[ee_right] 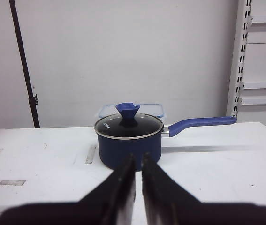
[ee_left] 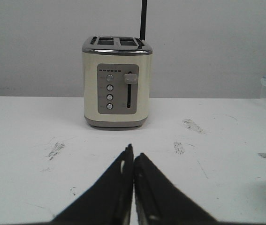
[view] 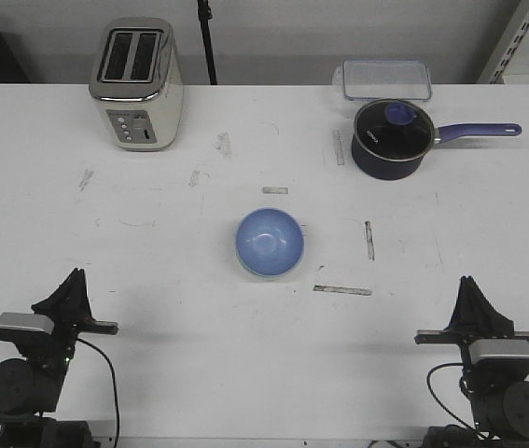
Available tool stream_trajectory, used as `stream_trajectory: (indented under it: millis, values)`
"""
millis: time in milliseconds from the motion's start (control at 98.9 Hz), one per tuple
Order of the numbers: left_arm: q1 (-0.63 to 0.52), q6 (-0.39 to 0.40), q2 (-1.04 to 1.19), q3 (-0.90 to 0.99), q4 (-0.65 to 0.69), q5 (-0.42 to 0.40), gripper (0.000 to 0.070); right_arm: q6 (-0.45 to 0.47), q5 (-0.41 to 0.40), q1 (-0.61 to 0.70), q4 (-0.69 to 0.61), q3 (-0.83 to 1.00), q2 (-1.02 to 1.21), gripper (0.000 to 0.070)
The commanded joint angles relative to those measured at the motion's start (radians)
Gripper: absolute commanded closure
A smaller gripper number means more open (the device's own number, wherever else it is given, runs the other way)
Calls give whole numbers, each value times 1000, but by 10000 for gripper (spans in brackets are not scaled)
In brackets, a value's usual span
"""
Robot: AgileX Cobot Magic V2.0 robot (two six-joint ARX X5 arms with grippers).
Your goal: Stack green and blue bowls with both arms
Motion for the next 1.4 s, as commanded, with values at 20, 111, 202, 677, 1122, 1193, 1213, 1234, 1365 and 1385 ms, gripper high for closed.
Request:
stream_trajectory:
  millis: [20, 111, 202, 677, 1122, 1193, 1213, 1234, 1365, 1385]
  values:
    - [1, 11, -2, 8, 9, 2, 699, 10, 0, 0, 11, 1, -3, 685]
    - [-3, 11, -2, 5, 10, 1, 699, 10, 0, 0, 11, 1, -3, 685]
    - [-24, 12, -12, -8, 10, -2, 699, 10, 0, 0, 11, 1, -3, 685]
    - [-79, 12, -116, -163, 19, -59, 698, 10, 0, 0, 11, 1, -3, 685]
    - [-50, 13, -198, -291, 77, -62, 697, 10, 0, 0, 13, 1, -3, 685]
    - [-49, 12, -198, -291, 77, -62, 697, 10, 0, 0, 13, 1, -3, 685]
    - [-49, 12, -198, -291, 77, -62, 698, 10, 0, 0, 13, 1, -3, 685]
    - [-49, 12, -198, -291, 76, -61, 697, 10, 0, 0, 13, 1, -3, 685]
    - [-49, 11, -198, -291, 77, -62, 698, 10, 0, 0, 13, 1, -3, 685]
    - [-49, 11, -198, -291, 77, -62, 698, 10, 0, 0, 13, 1, -3, 685]
